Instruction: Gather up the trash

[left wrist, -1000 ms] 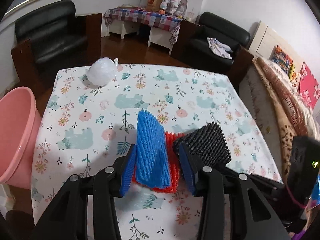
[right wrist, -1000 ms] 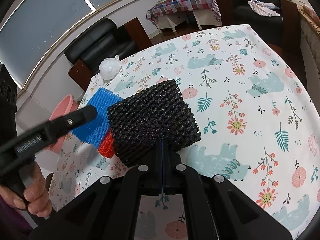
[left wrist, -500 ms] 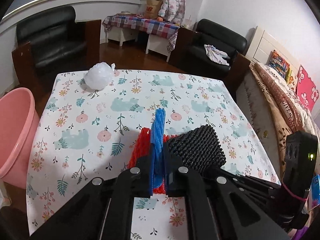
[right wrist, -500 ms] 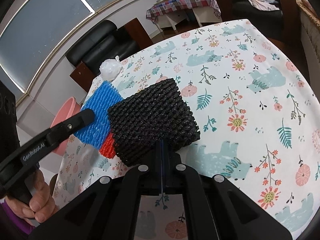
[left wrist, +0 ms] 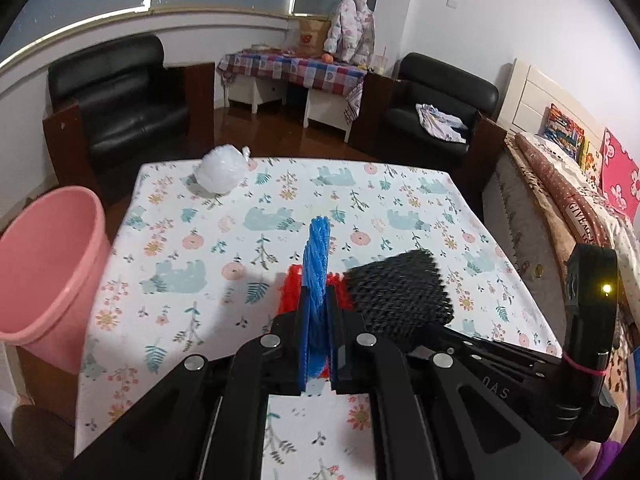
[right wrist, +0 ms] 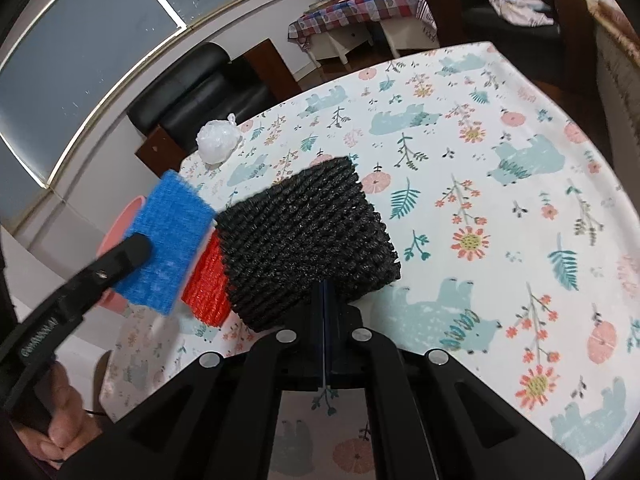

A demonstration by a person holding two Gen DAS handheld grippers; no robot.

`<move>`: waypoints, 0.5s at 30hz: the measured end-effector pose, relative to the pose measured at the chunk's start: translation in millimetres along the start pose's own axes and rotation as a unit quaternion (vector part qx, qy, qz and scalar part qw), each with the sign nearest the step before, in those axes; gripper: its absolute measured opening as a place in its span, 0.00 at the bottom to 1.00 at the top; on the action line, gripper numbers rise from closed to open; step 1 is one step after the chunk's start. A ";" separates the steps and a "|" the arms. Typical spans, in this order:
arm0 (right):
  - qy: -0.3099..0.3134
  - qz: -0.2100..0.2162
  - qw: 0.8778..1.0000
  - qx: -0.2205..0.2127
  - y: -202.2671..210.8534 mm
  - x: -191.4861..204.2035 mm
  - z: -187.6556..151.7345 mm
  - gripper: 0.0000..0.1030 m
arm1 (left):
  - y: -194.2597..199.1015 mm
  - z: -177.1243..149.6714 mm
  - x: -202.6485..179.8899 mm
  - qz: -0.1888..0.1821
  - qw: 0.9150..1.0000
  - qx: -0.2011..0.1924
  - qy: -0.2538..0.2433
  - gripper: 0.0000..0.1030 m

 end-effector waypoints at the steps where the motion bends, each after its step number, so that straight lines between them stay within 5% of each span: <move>1: 0.003 -0.009 1.000 -0.002 1.8 1.3 -1.7 0.01 | 4.3 -0.3 2.6 0.005 1.000 -0.006 -0.003 0.06; 7: -0.038 -0.019 0.999 -0.001 14.8 -3.4 -10.3 0.11 | 21.6 -1.4 15.8 0.005 1.000 -0.021 0.006 0.06; 10: -0.062 -0.019 0.998 -0.024 27.3 -8.8 -6.7 0.36 | 30.6 -3.9 24.6 0.003 1.000 -0.026 0.016 0.06; 15: -0.089 -0.016 0.995 -0.034 34.4 -13.7 -8.0 0.38 | 43.4 -10.3 39.6 0.003 0.999 -0.034 0.030 0.06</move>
Point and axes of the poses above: each gripper's, at about its wrist camera, not at the fingertips, and y roughly against the way its jaws point, x to its left, z to its top, the point moved 8 cm from there along -y, roughly the way its jaws point, and after that the axes turned 6 degrees about z, right-handed, at the moved point
